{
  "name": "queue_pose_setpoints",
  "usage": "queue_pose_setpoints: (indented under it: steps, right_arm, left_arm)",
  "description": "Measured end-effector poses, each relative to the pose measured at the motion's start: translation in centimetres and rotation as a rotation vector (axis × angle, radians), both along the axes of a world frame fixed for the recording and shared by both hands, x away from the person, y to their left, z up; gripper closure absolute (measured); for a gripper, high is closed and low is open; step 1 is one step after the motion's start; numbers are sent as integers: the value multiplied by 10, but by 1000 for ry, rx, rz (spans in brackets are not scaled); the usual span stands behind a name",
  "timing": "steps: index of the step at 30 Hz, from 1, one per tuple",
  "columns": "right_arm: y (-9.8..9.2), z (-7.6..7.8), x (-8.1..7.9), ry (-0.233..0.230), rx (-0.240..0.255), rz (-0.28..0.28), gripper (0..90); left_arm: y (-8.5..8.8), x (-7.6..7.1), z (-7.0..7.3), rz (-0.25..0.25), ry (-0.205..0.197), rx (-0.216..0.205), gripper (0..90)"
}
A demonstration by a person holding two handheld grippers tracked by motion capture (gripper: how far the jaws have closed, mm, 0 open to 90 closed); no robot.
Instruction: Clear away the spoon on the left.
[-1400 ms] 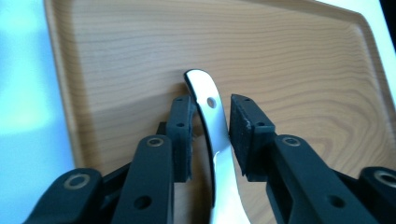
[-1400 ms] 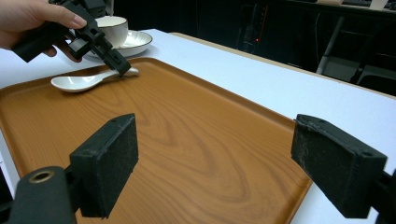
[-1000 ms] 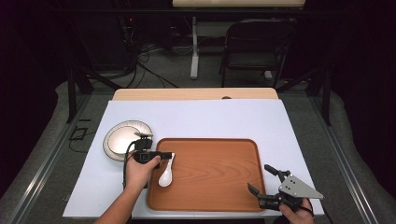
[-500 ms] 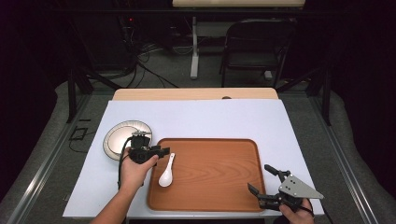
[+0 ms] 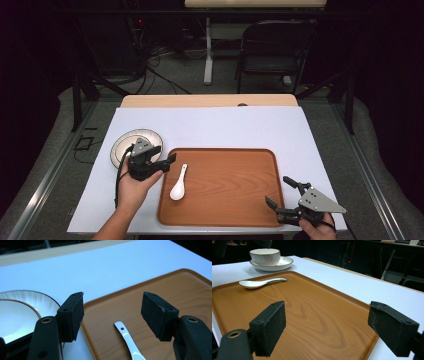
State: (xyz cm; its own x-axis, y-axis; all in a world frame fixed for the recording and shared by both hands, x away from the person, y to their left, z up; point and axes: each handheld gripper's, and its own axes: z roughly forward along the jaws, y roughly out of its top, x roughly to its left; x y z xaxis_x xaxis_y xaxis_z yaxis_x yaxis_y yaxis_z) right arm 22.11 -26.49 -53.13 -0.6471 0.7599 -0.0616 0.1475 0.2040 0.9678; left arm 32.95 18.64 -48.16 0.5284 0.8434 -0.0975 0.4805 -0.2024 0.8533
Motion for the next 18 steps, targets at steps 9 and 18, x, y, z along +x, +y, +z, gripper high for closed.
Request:
queue_pose_setpoints:
  steps: [9,18]
  right_arm:
    - [0,0,0,-1,1,-1,143]
    - [0,0,0,-4,-2,-2,143]
  left_arm:
    - [14,-19,10,-24,-92,-3,348]
    - [34,-42,3,-12,-169,-6,347]
